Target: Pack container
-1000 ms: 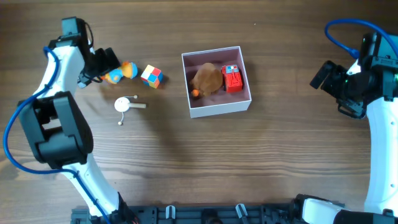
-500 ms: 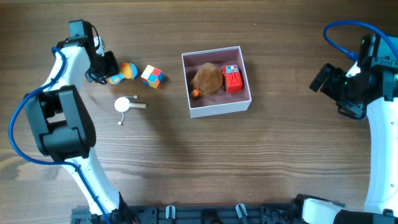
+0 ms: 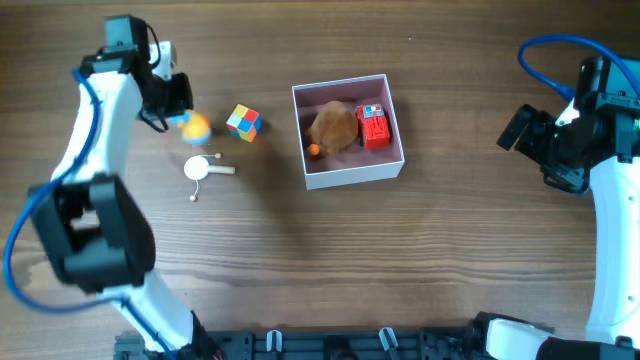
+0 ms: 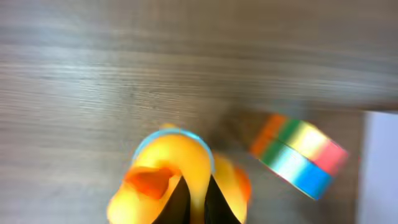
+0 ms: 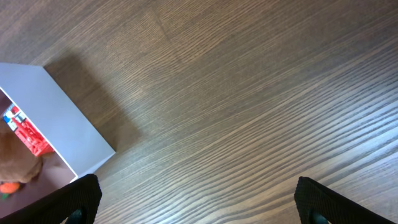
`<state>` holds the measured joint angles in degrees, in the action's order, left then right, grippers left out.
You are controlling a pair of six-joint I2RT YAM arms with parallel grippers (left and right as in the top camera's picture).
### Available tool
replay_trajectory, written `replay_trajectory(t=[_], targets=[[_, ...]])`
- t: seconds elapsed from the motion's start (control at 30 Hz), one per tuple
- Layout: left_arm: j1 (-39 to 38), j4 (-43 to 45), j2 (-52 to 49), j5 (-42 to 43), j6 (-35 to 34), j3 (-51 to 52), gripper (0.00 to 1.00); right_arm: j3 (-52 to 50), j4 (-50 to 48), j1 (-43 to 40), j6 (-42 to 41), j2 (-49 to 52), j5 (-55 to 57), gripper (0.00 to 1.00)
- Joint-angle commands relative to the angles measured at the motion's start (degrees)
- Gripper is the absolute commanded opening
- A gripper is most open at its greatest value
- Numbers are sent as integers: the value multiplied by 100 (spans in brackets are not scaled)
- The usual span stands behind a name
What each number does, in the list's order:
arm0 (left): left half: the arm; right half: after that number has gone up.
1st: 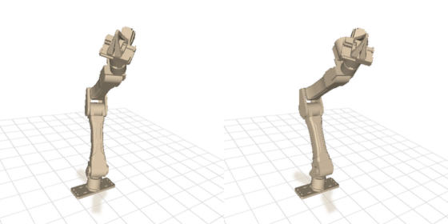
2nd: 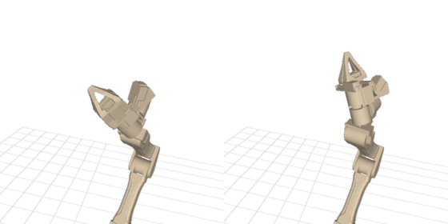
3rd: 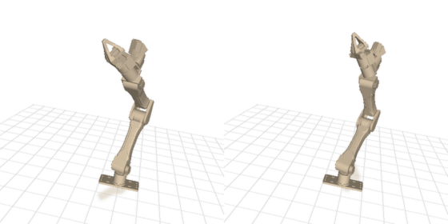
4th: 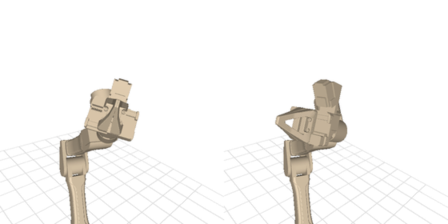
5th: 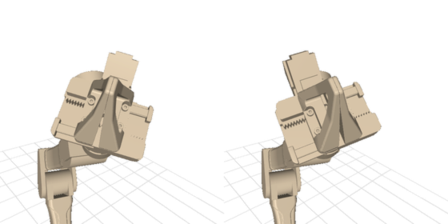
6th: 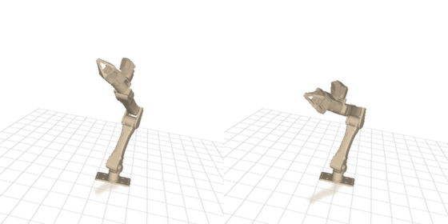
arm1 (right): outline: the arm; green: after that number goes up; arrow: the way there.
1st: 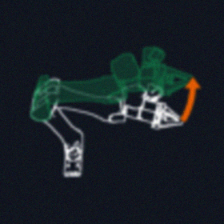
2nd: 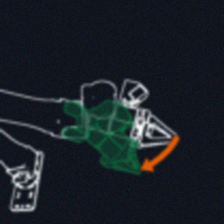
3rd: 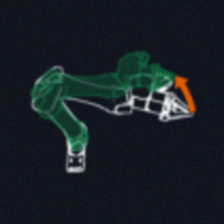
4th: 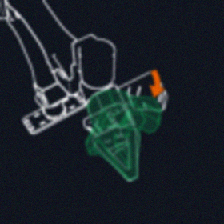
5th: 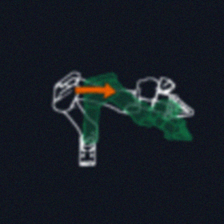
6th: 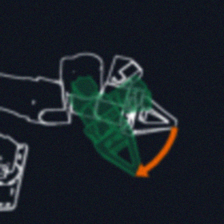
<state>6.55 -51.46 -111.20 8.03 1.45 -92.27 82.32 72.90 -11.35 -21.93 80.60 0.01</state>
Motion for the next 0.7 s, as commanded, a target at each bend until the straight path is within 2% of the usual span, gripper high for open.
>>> replay_trajectory(t=[0.0,0.1,0.27,0.47,0.53,0.67], targets=[[-282,-280,1060,140,-101,-70,4,59,26,-9,96,33,11,100],[-623,-542,1563,155,-640,-70,4,59,28,-9,94,33,9,100],[-1700,-826,1864,155,-2210,-66,4,59,66,-9,94,33,9,100],[-2830,-595,1478,46,-3322,-57,4,59,92,-9,94,33,9,100],[-3222,-570,1241,-267,-3766,-57,4,59,120,-9,92,33,9,100],[-3875,-275,579,-363,-3936,-57,4,59,155,-9,94,33,9,100]])
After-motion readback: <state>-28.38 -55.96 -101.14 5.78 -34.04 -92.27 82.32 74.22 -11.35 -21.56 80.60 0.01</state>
